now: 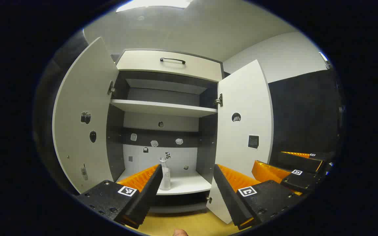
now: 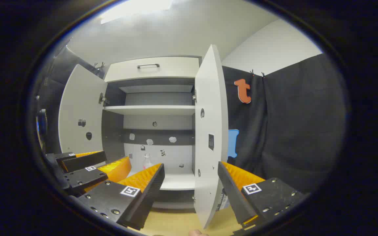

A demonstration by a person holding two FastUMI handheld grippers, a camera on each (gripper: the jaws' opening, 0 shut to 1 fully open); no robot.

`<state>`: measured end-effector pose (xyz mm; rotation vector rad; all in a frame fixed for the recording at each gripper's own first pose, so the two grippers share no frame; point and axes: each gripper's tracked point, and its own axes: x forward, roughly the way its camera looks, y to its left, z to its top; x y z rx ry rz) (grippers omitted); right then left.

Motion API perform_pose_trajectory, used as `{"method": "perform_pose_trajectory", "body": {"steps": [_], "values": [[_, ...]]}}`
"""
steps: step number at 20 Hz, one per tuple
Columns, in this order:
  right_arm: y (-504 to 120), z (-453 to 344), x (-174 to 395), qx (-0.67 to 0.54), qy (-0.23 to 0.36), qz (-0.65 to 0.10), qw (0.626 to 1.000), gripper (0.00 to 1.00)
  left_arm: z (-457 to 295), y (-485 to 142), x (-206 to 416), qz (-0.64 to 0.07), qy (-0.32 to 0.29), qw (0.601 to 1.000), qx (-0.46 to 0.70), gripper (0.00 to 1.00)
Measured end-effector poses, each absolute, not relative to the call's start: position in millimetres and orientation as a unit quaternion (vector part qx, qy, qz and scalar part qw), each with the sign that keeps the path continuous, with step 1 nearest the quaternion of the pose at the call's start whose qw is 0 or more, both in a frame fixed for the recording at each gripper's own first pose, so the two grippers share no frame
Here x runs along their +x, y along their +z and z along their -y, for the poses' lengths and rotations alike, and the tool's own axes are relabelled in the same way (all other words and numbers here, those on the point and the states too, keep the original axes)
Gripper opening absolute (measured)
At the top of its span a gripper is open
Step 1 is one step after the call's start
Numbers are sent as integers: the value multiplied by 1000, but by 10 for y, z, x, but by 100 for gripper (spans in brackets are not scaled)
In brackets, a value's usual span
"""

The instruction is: Grasp the bottle in the cabinet with the left hand and place it on the coaster, then close the right door with the right hand and the left door with the left hand.

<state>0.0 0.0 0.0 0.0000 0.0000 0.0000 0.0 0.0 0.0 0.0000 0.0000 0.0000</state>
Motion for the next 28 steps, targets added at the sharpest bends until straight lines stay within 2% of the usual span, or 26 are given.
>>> {"method": "perform_pose_trajectory", "body": {"steps": [17,28], "values": [[-5,68,-20,0,-4,0,1000,98,-25,-105,68,-15,11,1000,4,96],[57,184,-49,-3,-16,9,1000,98,-572,-747,693,-73,60,995,16,96]]}}
